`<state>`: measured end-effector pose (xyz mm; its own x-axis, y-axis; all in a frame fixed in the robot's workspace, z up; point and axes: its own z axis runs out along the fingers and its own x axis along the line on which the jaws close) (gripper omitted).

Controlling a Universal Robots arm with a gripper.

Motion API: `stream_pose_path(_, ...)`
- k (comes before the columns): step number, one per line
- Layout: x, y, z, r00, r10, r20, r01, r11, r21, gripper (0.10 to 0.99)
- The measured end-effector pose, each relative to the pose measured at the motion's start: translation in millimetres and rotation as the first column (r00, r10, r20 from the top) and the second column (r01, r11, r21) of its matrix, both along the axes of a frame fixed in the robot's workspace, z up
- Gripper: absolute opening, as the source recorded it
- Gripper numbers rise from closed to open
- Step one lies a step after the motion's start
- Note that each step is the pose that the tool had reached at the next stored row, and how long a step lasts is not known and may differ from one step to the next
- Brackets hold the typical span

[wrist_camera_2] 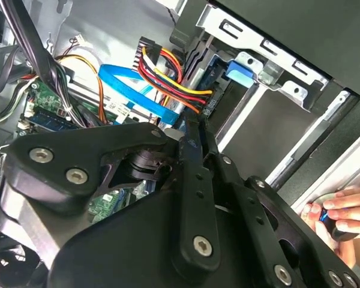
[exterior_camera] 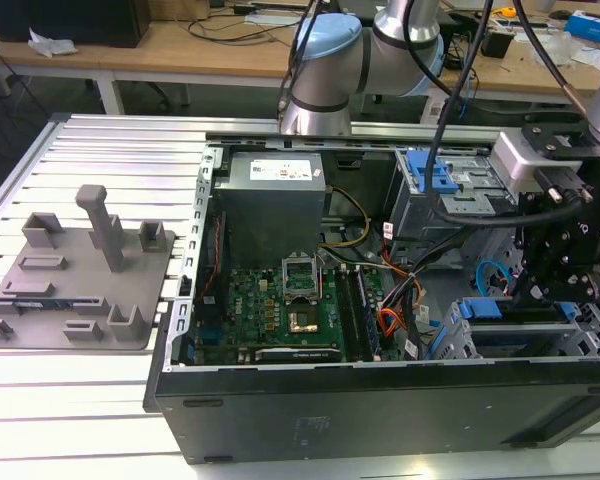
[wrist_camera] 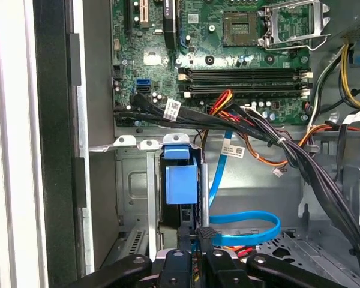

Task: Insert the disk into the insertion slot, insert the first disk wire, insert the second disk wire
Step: 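Insert the second disk wire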

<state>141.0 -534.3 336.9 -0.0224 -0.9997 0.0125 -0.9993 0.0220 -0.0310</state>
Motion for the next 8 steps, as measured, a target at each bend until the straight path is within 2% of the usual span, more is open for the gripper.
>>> stream_pose_path(2, -0.5, -0.5, -2.5, 1.0000, 0.000, 0.0001, 0.000, 1.0000, 0.002, 0.173)
stream_pose_path(3, -0.7, -0.5, -3.1, 1.0000, 0.000, -0.0001, 0.000, 1.0000, 0.003, 0.227)
stream_pose_path(4, -0.7, -0.6, -2.4, 1.0000, 0.000, -0.0001, 0.000, 1.0000, 0.003, 0.227)
stream_pose_path(5, -0.8, -0.6, -0.4, 1.0000, 0.000, 0.0000, 0.000, 1.0000, 0.002, 0.294)
stream_pose_path(6, -0.8, -0.6, 5.3, 1.0000, 0.000, 0.0000, 0.000, 1.0000, 0.002, 0.294)
stream_pose_path(7, -0.8, -0.6, 16.4, 1.0000, 0.000, 0.0000, 0.000, 1.0000, 0.002, 0.294)
stream_pose_path(8, -0.8, -0.6, 23.6, 1.0000, 0.000, 0.0000, 0.000, 1.0000, 0.002, 0.294)
